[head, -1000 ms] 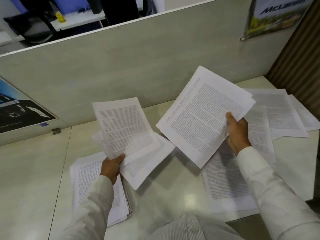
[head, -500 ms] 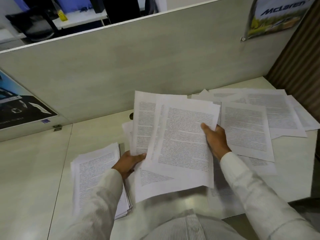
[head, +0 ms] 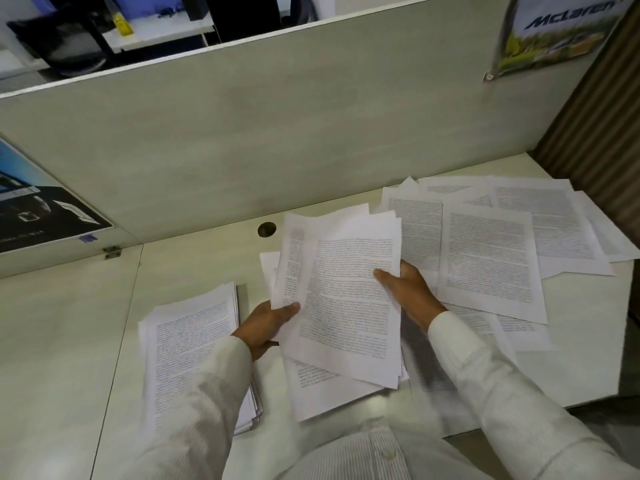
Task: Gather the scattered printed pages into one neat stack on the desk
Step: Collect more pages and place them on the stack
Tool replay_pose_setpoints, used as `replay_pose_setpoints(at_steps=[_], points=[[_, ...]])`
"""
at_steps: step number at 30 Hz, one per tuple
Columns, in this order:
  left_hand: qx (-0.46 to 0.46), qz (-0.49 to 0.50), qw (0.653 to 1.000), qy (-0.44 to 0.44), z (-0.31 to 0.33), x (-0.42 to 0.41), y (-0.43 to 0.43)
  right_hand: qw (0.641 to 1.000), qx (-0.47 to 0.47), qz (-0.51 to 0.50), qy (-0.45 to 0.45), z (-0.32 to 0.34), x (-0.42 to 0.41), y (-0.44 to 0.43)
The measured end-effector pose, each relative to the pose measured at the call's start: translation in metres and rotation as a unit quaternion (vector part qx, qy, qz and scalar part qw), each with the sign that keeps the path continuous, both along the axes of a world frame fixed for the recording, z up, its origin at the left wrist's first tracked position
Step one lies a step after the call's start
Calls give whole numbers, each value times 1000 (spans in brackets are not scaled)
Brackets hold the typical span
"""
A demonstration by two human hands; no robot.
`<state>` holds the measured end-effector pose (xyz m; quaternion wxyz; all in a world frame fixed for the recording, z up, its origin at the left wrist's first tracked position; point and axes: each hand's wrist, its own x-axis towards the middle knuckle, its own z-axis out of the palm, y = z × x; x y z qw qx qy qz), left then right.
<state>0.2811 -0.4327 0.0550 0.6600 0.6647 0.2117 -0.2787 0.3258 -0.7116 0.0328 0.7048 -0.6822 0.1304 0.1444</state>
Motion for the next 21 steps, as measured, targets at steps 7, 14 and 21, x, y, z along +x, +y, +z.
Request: replay_pose_setpoints(at_steps=[7, 14, 21], points=[[-23, 68, 997, 32, -27, -14, -2, 977, -103, -177, 52, -10, -10, -4], [34, 97, 989, 111, -54, -47, -19, 974, -183, -93, 99, -44, -37, -8], [45, 134, 987, 73, -64, -42, -13, 954, -292, -30, 61, -38, -27, -14]])
